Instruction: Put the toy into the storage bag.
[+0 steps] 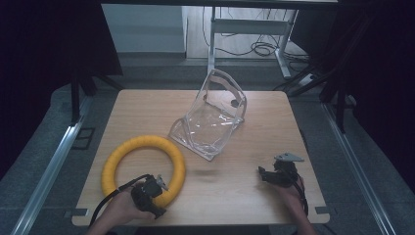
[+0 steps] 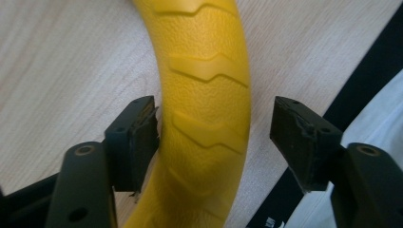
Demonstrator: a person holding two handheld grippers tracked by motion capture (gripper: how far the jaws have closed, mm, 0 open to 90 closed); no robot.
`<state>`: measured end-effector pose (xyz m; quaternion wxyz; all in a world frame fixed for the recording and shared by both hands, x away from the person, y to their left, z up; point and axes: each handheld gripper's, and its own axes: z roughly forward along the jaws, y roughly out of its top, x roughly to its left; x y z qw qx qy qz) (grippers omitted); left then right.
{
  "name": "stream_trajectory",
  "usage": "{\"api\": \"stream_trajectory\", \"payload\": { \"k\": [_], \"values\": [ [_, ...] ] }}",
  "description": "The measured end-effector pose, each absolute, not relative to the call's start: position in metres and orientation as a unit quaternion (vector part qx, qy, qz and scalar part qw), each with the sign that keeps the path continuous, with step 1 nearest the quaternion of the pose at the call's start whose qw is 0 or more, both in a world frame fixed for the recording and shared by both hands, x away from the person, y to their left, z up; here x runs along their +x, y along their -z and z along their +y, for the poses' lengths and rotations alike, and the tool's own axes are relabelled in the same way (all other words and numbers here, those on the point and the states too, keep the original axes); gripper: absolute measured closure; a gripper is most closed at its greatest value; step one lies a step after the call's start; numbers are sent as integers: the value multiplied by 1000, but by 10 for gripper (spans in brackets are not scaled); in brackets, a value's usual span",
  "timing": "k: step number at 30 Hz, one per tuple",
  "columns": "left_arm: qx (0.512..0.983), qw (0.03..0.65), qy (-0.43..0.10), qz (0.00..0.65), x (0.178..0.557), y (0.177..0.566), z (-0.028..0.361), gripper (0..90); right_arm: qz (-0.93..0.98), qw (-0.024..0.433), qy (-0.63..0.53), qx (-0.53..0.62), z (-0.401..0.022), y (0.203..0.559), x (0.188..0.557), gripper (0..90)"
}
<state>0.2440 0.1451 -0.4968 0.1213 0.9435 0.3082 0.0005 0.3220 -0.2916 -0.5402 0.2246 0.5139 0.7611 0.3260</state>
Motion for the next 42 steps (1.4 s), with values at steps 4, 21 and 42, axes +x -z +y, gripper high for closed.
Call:
{"api": "stream_trajectory", "payload": {
  "k": [4, 21, 42],
  "values": [
    [945, 105, 0, 311, 247, 501, 140, 391, 761, 225, -326, 514, -292, 540, 322, 191],
    [926, 185, 0, 330, 251, 483, 153, 503, 761, 225, -325, 515, -292, 540, 322, 196],
    [824, 415, 3, 384, 263, 415, 213, 508, 756, 226, -325, 520, -292, 540, 322, 203]
  ]
}}
